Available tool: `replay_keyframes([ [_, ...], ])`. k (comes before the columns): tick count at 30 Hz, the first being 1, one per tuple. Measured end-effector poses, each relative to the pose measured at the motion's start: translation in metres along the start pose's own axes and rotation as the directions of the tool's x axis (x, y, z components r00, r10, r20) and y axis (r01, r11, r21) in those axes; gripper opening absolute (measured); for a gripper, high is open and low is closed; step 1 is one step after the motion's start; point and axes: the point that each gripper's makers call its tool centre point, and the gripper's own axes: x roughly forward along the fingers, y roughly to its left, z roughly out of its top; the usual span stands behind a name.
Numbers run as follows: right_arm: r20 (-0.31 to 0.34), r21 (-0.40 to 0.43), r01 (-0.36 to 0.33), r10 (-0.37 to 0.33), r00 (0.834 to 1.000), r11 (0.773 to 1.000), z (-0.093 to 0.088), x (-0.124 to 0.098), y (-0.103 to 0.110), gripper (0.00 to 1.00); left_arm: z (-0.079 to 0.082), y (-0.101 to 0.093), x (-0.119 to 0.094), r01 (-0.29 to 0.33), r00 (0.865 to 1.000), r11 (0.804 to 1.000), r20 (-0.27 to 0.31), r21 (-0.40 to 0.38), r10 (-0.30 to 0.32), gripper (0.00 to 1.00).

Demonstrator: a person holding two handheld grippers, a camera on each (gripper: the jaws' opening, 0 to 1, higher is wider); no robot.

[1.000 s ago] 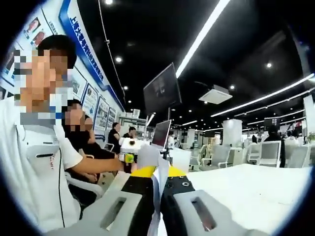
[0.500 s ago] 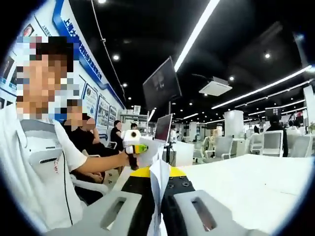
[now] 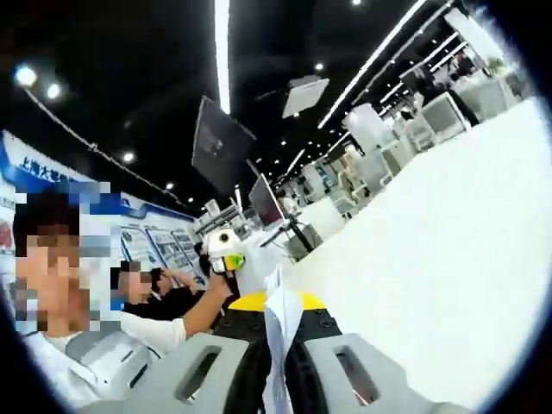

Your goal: Organize the stack of printing papers by aligning and flattening the scattered papers on the table

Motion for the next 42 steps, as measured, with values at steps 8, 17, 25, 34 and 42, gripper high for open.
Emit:
replay_keyframes([
  [8, -0.066, -0.207, 0.127, -0.144, 0.987, 0.970, -0.004, 0.014, -0.069, 0.00, -0.019, 0.081, 0.012, -0.090, 0.996, 0.973, 0.004, 0.215, 0.091, 0.06],
  [17, -0.096, -0.617, 0.094, -0.193, 0.976, 0.781, -0.013, 0.013, -0.104, 0.00, -0.051, 0.090, 0.016, -0.039, 0.987, 0.802, -0.101, 0.596, 0.122, 0.06],
  [25, -0.050, -0.828, 0.050, -0.162, 0.986, 0.559, -0.020, 0.016, -0.109, 0.00, -0.056, 0.116, 0.014, -0.051, 0.968, 0.727, -0.146, 0.685, 0.205, 0.06],
  [34, -0.089, -0.665, 0.124, -0.243, 0.966, 0.737, -0.029, 0.008, -0.119, 0.00, -0.065, 0.137, 0.018, -0.072, 0.939, 0.814, -0.236, 0.577, 0.251, 0.06],
  [42, 0.049, -0.644, 0.316, -0.374, 0.926, 0.697, 0.019, -0.044, -0.115, 0.04, -0.063, 0.137, 0.021, -0.041, 0.941, 0.825, -0.255, 0.563, 0.221, 0.05],
])
